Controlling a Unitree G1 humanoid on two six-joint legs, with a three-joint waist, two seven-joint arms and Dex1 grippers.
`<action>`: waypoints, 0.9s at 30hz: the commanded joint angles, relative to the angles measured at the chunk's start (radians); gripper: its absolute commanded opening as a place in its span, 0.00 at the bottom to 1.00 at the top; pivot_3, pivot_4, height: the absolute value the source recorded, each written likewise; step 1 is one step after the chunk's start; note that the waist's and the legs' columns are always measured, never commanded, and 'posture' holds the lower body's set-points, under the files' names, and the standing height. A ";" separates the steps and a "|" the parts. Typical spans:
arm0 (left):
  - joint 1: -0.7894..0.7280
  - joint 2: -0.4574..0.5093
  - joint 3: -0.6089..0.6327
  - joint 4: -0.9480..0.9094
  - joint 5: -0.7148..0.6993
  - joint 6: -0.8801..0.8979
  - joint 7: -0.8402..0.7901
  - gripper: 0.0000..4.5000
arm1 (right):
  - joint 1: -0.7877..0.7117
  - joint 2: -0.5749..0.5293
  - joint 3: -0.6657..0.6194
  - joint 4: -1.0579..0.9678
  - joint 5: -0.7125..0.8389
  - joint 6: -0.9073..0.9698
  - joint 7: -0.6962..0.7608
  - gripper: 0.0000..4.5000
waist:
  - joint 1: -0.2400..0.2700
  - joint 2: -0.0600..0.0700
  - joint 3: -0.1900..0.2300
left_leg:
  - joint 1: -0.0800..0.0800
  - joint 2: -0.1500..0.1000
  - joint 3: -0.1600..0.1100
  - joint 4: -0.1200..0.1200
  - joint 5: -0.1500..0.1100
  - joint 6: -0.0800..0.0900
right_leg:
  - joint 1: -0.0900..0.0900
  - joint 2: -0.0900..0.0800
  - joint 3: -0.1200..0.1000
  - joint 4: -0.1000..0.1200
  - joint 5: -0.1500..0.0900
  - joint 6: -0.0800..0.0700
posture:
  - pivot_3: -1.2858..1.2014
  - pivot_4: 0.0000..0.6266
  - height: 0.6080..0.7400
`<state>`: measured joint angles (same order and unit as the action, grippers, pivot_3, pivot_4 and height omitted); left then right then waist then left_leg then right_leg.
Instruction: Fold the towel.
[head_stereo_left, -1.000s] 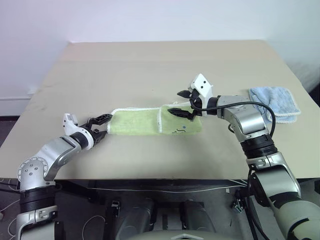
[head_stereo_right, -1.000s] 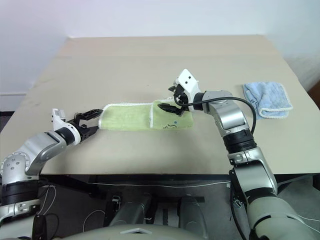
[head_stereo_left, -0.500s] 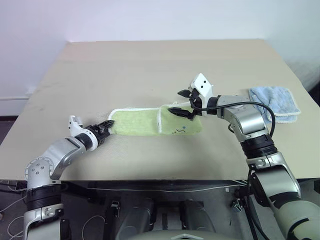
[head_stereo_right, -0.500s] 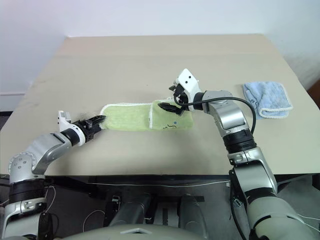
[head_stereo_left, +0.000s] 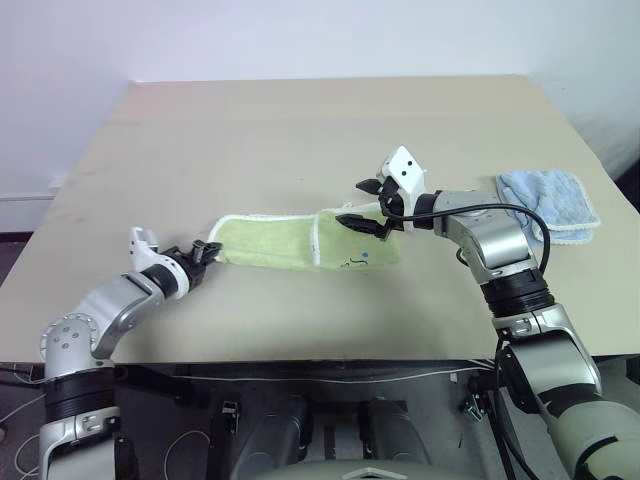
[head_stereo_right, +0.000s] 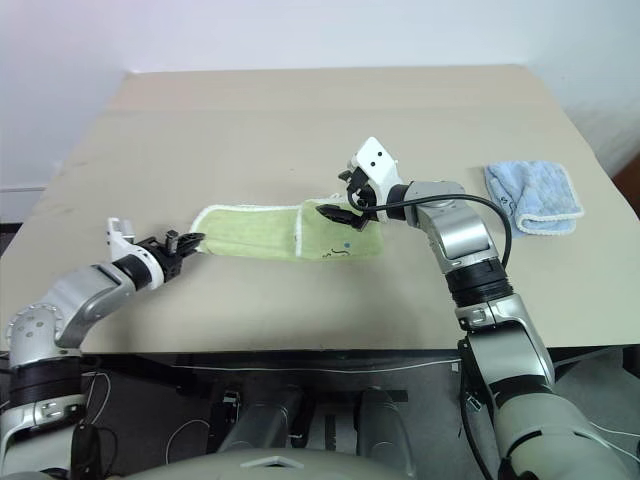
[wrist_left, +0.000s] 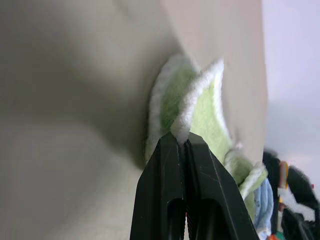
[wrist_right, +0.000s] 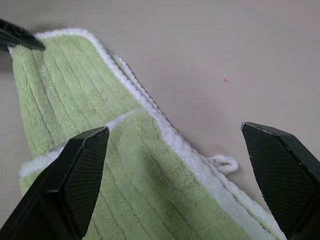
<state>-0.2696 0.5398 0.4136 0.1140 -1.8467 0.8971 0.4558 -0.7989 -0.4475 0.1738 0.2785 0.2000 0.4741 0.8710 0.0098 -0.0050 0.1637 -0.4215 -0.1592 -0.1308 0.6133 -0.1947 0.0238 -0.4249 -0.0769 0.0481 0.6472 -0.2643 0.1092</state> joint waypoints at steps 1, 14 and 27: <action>0.022 0.076 0.065 -0.040 -0.053 0.038 -0.039 0.01 | -0.008 -0.003 -0.034 -0.032 0.009 -0.013 0.000 1.00 | -0.001 0.000 0.000 | 0.000 0.000 0.000 0.000 0.000 0.000 | 0.000 0.000 0.000 0.000 0.000 0.000 | 0.52 0.24 1.00; -0.007 0.359 0.069 -0.020 -0.065 0.192 -0.250 0.01 | 0.000 -0.009 -0.053 -0.019 0.003 -0.024 0.000 1.00 | 0.005 0.000 0.001 | 0.000 0.000 0.000 -0.001 0.000 0.000 | -0.001 0.000 0.000 0.000 -0.001 -0.001 | 0.52 0.24 1.00; -0.508 0.138 -0.275 0.123 0.128 0.342 -0.452 0.01 | 0.030 -0.046 -0.114 -0.060 0.008 -0.001 -0.054 1.00 | -0.003 -0.001 0.001 | -0.004 0.000 0.000 -0.001 0.002 -0.003 | -0.002 0.001 0.000 0.001 0.000 -0.001 | 0.52 0.24 1.00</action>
<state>-0.7456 0.6799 0.1491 0.2213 -1.7539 1.2216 0.0410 -0.7584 -0.4850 0.0923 0.2656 0.2001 0.4755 0.8286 0.0072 -0.0058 0.1647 -0.4253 -0.1594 -0.1309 0.6123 -0.1912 0.0212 -0.4265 -0.0762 0.0484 0.6479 -0.2647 0.1085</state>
